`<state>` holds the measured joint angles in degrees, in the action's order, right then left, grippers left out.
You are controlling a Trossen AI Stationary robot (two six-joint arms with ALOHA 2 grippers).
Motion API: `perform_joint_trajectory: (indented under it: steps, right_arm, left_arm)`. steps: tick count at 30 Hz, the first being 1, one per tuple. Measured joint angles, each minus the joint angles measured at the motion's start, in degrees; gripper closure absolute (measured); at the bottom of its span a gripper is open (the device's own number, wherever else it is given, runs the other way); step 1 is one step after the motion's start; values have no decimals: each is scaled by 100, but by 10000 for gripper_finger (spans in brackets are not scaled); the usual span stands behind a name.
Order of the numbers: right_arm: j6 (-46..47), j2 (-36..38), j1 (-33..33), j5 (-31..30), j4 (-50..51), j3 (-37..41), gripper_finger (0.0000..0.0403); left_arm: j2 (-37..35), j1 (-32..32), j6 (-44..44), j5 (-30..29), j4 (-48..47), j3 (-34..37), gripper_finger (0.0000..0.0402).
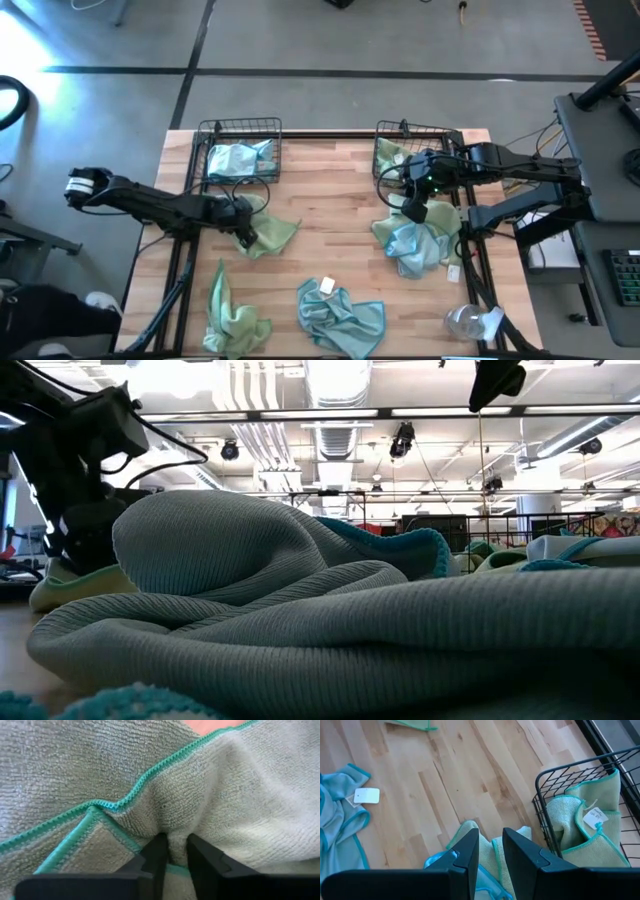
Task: Sort microfiber towel by color & place in baskets
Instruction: Put the green microfiber towel into the right wire basket
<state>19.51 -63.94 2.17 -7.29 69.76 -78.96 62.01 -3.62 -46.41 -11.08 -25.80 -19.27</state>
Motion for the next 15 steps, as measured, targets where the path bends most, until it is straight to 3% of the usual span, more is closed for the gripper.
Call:
perform_joint_trajectory:
  steps: [4,7,11,15]
  right_arm:
    - [-13,0,0,0,0,1,321]
    - [-19,0,0,-2,0,0,321]
    - [-91,0,0,-5,0,0,321]
    - [-224,0,0,-17,-2,0,321]
  left_arm:
    - [56,0,-4,9,-13,-181,393]
    - [111,0,3,6,3,-476,395]
    - [235,0,271,-5,57,-1240,398]
    - [483,-2,1117,-223,89,-2255,400]
